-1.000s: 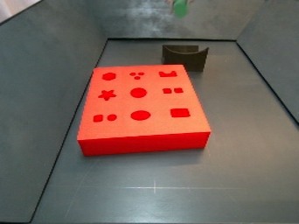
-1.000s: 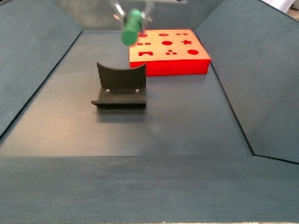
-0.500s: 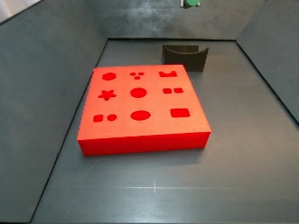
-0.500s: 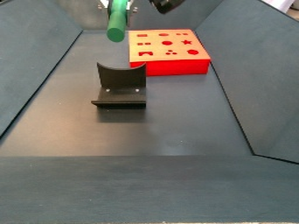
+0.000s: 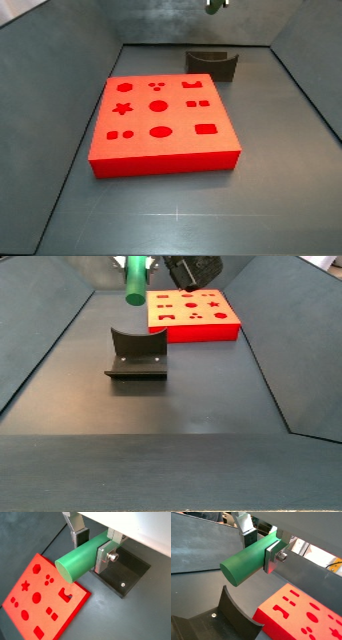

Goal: Pick up the round object. Move up. Place the round object on the fixture. Regrasp the round object. Move to above the board. Insert the round object.
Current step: Place the round object on the fixture.

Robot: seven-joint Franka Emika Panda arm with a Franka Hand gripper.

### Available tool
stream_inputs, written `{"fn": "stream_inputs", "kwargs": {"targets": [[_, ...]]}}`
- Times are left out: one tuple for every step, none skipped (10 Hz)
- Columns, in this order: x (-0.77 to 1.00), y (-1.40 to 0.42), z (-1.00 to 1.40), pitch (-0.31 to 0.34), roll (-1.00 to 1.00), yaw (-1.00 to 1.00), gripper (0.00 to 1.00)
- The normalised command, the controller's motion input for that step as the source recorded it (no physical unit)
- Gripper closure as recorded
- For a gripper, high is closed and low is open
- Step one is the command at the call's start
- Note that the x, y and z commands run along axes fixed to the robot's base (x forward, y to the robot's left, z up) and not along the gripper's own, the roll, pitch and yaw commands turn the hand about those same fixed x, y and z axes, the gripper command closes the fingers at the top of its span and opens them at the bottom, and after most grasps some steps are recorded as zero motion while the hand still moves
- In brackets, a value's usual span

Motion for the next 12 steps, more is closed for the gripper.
{"fn": "stream_inputs", "kwargs": {"targets": [[0.12,0.13,-1.00,0.223,-1.00,-0.06,1.00],[0.12,0.13,-1.00,0.211,-1.00,-0.07,1.00],[0.14,0.14,-1.00,0.229,-1.00,-0.15,1.00],[0.15,0.13,-1.00,0.215,-0.91,-0.17,1.00],[0.15,0.14,-1.00,0.173,-0.74,-0.19,1.00],[0.16,0.14,-1.00,0.108,-0.50,-0.21,1.00],[0.17,0.14,-1.00,0.052,-0.28,-0.21,1.00],[0.18,0.13,-0.99,0.027,-0.21,-0.20,1.00],[0.13,0.10,-0.69,-0.006,-0.15,-0.18,1.00],[0.10,0.08,-0.48,-0.021,-0.12,-0.15,1.00],[0.08,0.05,-0.22,-0.041,-0.09,-0.12,1.00],[0.00,0.00,0.00,0.000,0.00,0.00,0.00]]}}
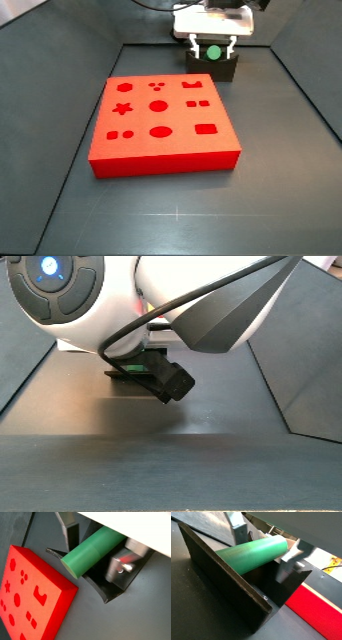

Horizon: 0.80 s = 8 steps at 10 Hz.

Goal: Pick up the round object. Move up. Place the round object on the fixture. Regrasp the round object. Move to above the board. Insert the round object.
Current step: Regrasp the round object.

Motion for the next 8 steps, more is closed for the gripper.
{"fn": "stream_inputs", "kwargs": {"targets": [[0.00,0.00,1.00,0.026,0.02,-0.01,0.00],[-0.01,0.00,1.00,0.029,0.02,-0.01,0.00],[-0.02,0.00,1.00,0.025,0.03,0.00,0.00],[-0.03,0.00,1.00,0.022,0.04,0.00,0.00],[-0.04,0.00,1.00,0.022,0.04,0.00,0.00],[-0.04,0.01,0.89,0.023,0.04,0.00,0.00],[-0.04,0.00,0.70,0.026,0.03,0.00,0.00],[-0.03,0.00,0.44,0.024,0.03,0.00,0.00]]}}
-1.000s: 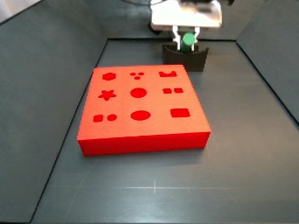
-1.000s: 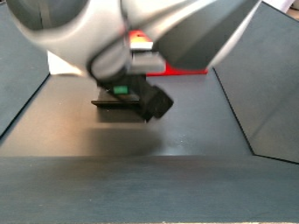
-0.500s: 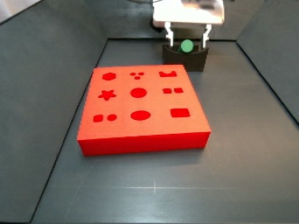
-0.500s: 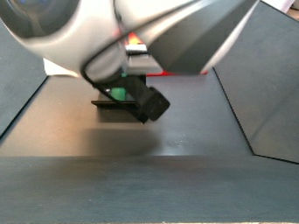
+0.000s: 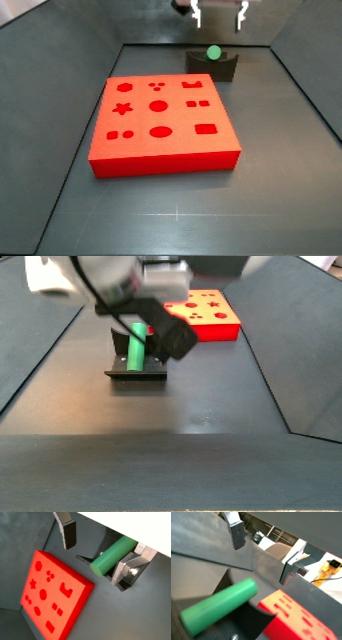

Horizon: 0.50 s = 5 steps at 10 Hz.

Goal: Pick up the round object. Move up. Place the round object on the fixture. Regrasp the round object. Move to above the board. Insert the round object.
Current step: Regrasp the round object.

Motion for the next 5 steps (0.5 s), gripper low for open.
{"fn": "stream_inputs", "kwargs": {"targets": [[-0.03,0.01,0.18,0.025,0.03,0.00,0.00],[-0.15,-0.88,1.00,0.049,1.00,0.02,0.00],[-0.13,-0.84,0.92,0.047,1.00,0.02,0.00],[-0.13,-0.72,0.79,0.038,1.00,0.02,0.00],[-0.11,-0.50,0.53,0.029,1.00,0.02,0.00]]}}
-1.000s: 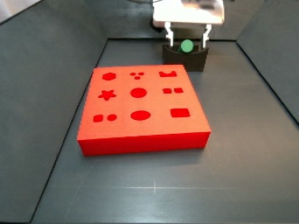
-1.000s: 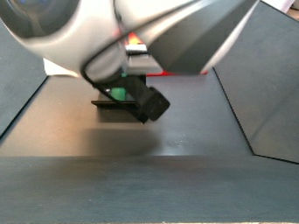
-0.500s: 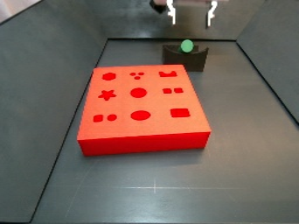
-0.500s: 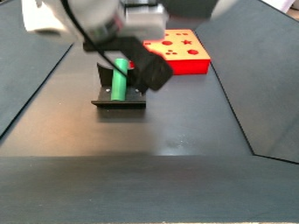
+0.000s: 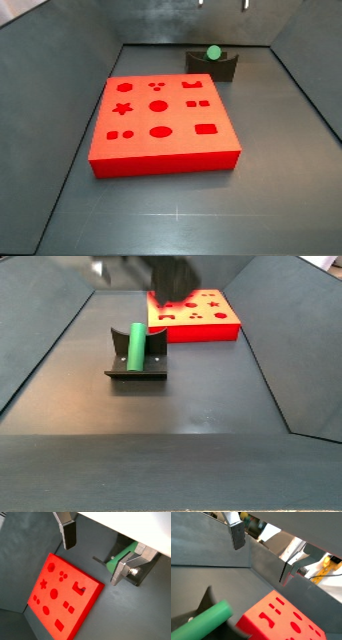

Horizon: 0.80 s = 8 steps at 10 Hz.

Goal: Pick up the round object. Move up. Place the round object on the fixture. Regrasp the round object. Move to above the board. Insert the round object.
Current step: Regrasp the round object.

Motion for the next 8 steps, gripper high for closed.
{"fn": "stream_inputs", "kwargs": {"targets": [[-0.09,-0.38,0.38,0.028,1.00,0.02,0.00],[-0.02,-0.09,0.03,0.027,1.00,0.02,0.00],[0.00,-0.03,-0.01,0.029,1.00,0.02,0.00],[0.01,-0.02,0.01,0.031,1.00,0.02,0.00],[0.00,-0.03,0.02,0.029,1.00,0.02,0.00],[-0.01,-0.03,0.01,0.024,1.00,0.02,0.00],[-0.02,-0.02,0.01,0.018,1.00,0.02,0.00],[-0.02,-0.02,0.00,0.014,1.00,0.03,0.00]]}}
